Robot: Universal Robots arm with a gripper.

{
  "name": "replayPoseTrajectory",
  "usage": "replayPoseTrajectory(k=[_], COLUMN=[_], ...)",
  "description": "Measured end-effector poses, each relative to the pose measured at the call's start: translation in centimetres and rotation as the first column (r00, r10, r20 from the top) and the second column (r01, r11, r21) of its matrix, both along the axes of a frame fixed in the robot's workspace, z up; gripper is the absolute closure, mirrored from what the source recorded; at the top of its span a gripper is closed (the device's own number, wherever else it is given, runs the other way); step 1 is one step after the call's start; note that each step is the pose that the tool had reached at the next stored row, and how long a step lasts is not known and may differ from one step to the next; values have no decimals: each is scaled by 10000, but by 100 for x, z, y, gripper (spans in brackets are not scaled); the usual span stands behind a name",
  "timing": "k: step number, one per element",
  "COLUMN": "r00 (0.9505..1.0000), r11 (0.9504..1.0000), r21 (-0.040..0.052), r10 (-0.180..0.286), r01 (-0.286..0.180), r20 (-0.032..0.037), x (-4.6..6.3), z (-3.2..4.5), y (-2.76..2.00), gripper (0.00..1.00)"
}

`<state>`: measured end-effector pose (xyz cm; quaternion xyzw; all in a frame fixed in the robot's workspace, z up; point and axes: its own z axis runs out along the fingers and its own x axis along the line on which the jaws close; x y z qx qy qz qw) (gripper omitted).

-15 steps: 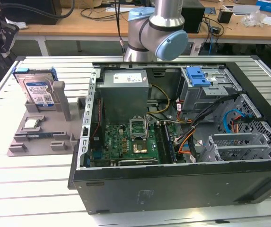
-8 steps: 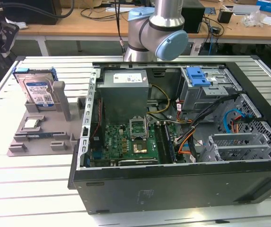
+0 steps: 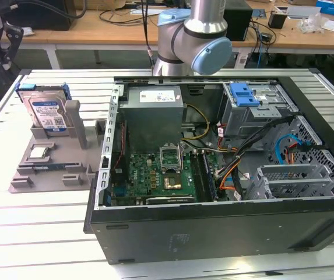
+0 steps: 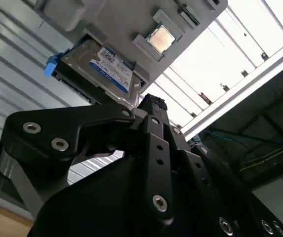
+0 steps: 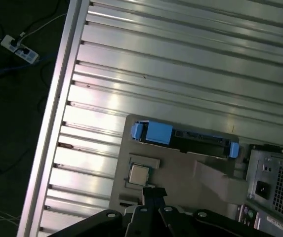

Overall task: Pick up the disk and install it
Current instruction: 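Pick up the disk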

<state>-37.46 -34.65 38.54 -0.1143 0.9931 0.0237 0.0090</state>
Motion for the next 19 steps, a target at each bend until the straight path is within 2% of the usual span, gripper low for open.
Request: replayPoseTrajectory(k=[2,4,7,11,15,16,19], r00=[9993,9951,9835,9698,9516,9448,9306], r11=[9993,9951,9835,9698,9516,9448,9306], r21=[0,0,0,0,1,0,0], r10=[372,989,1811,2438,3073,3276,3661], r01=[-372,-989,-1811,-2438,-3073,-3276,-3661], r20=[0,0,0,-1,0,0,0], x=[0,0,0,0,0,0,0], z=[0,0,0,0,0,0,0], y=[0,0,0,0,1,1,1], gripper=[89,89,89,89,89,89,89])
